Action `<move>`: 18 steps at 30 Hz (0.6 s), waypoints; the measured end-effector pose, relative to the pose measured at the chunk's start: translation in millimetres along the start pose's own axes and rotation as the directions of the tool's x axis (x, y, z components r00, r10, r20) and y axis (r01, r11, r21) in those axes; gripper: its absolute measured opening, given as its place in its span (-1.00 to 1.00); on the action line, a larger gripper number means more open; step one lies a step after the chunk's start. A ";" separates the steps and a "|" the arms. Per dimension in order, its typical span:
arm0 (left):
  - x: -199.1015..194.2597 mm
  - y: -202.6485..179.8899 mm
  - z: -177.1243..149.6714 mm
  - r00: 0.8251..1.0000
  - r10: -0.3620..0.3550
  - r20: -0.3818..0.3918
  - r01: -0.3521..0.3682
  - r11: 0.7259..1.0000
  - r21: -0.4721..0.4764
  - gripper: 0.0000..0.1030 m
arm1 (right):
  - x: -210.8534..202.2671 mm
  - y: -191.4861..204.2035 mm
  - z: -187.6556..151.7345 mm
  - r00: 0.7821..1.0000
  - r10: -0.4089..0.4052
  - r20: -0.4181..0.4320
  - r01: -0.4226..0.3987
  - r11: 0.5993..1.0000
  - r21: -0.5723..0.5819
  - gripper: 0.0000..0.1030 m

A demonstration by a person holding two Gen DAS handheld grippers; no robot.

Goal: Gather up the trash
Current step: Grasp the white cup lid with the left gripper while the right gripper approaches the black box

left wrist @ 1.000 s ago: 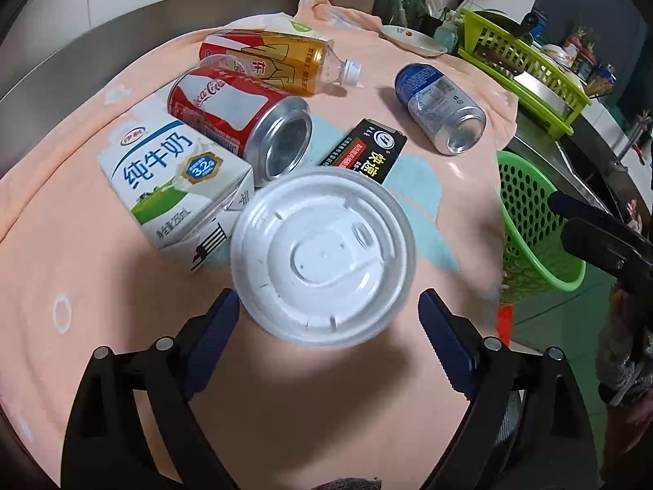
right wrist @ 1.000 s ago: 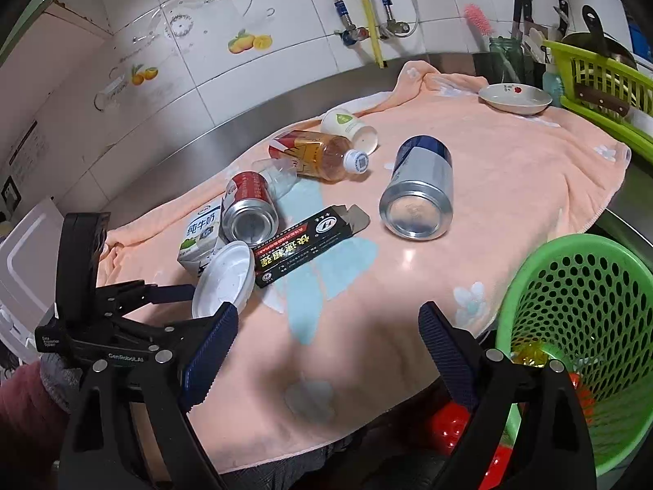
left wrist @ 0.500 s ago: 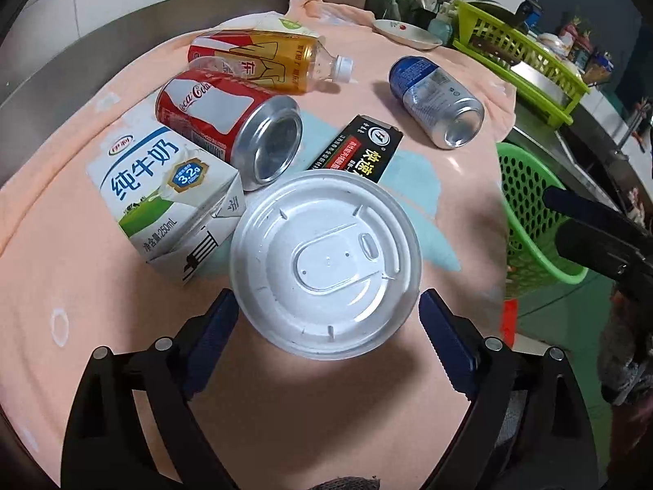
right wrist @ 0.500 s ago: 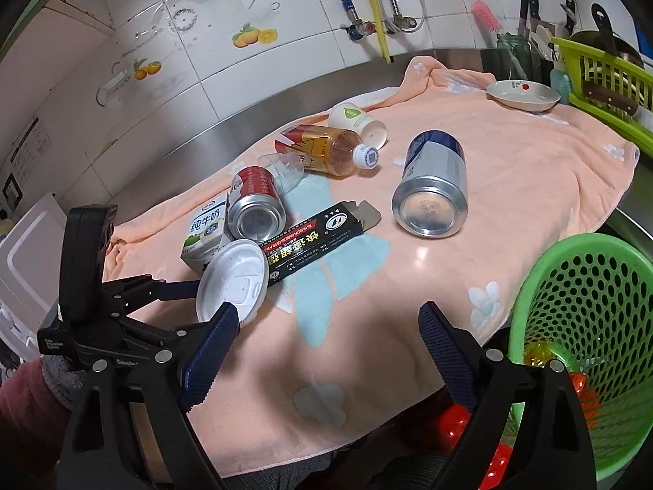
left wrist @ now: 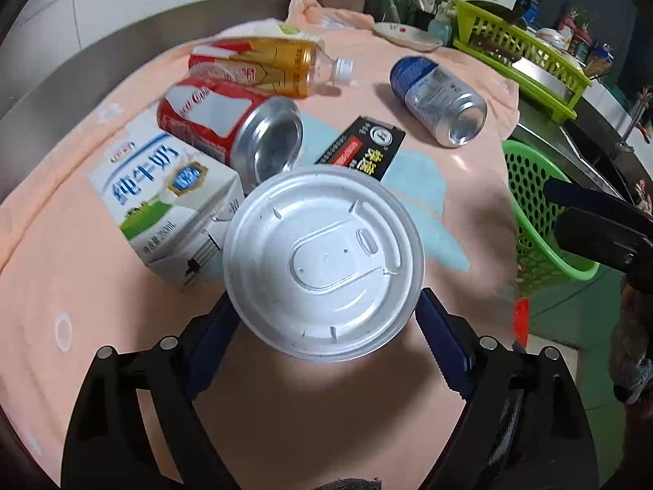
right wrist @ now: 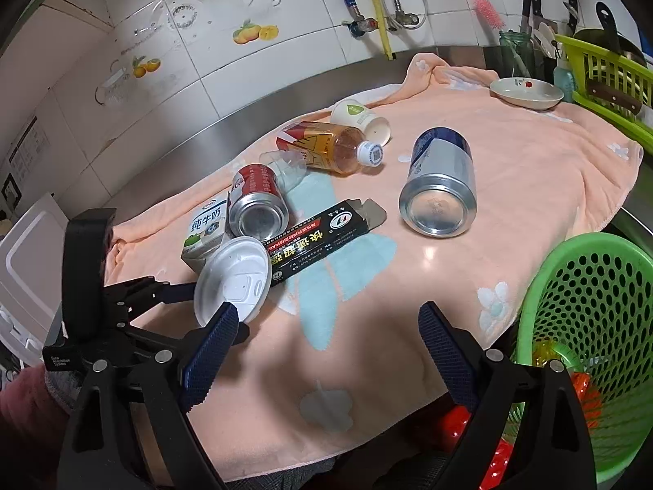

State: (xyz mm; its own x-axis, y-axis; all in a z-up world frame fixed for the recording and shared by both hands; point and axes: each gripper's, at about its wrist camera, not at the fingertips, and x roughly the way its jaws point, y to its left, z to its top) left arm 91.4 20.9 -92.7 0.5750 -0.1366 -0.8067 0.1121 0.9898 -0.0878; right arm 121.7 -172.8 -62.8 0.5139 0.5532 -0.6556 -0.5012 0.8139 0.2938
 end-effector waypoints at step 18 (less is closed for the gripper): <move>-44.0 26.1 -24.7 0.997 -0.038 0.074 0.038 0.999 -0.008 0.48 | 55.1 19.6 40.6 0.989 -0.055 -0.138 0.078 0.982 0.171 0.27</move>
State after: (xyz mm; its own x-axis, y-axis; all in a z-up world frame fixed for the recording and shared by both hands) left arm 49.0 53.8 -74.0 0.6290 -0.1765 -0.7571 0.1276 0.9841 -0.1235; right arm 168.5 -119.2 -64.9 0.4398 0.4781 -0.7603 -0.3330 0.8730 0.3564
